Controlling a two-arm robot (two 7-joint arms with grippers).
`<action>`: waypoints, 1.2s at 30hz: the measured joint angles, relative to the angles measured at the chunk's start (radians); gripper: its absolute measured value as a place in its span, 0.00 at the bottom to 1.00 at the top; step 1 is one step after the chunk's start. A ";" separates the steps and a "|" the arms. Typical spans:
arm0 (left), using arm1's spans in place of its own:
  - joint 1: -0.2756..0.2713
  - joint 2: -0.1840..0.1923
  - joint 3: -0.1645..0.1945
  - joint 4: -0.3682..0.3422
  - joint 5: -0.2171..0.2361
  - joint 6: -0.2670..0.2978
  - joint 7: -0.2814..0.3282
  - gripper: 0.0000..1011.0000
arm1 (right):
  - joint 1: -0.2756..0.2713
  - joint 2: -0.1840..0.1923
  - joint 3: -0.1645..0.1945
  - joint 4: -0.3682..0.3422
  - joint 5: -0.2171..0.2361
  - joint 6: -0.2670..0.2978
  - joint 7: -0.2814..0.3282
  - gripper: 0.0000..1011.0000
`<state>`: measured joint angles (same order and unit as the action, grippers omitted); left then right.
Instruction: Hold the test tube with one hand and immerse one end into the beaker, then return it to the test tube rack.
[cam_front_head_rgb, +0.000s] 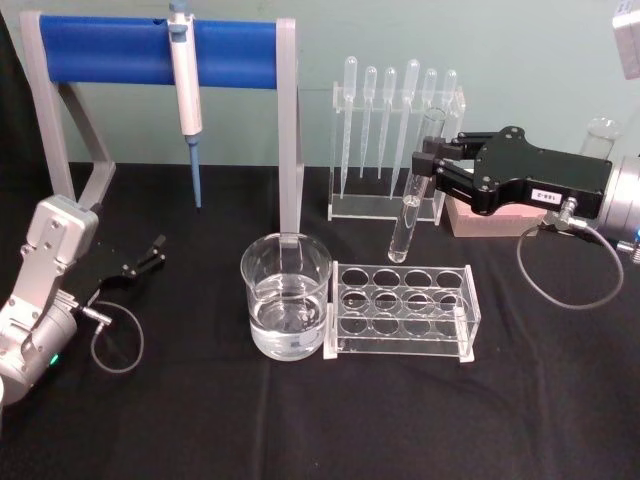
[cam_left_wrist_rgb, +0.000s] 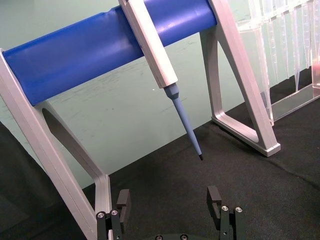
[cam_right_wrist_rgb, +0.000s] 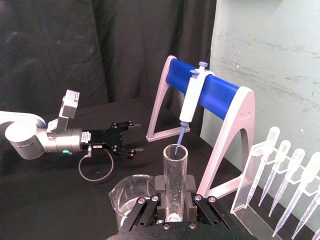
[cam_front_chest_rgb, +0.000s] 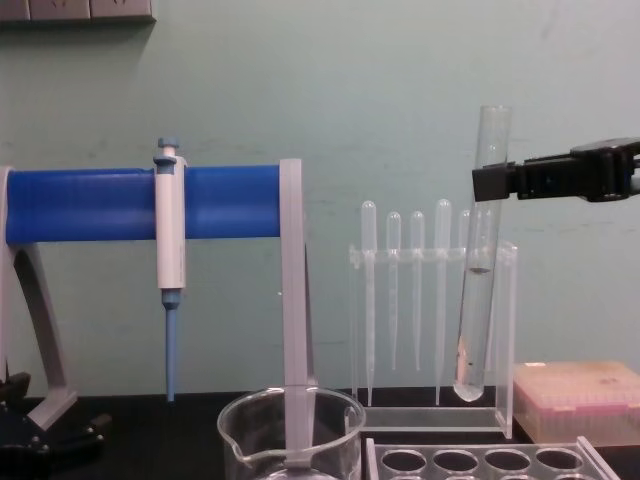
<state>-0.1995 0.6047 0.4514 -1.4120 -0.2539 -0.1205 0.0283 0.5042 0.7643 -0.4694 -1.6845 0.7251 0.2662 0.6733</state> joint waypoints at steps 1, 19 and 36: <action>0.000 0.000 0.000 0.000 0.000 0.000 0.000 0.99 | 0.000 0.000 0.000 0.000 0.000 0.000 0.000 0.22; 0.000 0.000 0.000 0.000 0.000 0.000 0.000 0.99 | 0.000 0.000 0.000 0.000 0.000 0.000 0.000 0.22; 0.000 0.000 0.000 0.000 0.000 0.000 0.000 0.99 | 0.000 0.000 0.000 0.000 0.000 0.000 0.000 0.22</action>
<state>-0.1995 0.6047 0.4514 -1.4120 -0.2539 -0.1205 0.0283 0.5042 0.7643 -0.4694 -1.6845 0.7251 0.2662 0.6733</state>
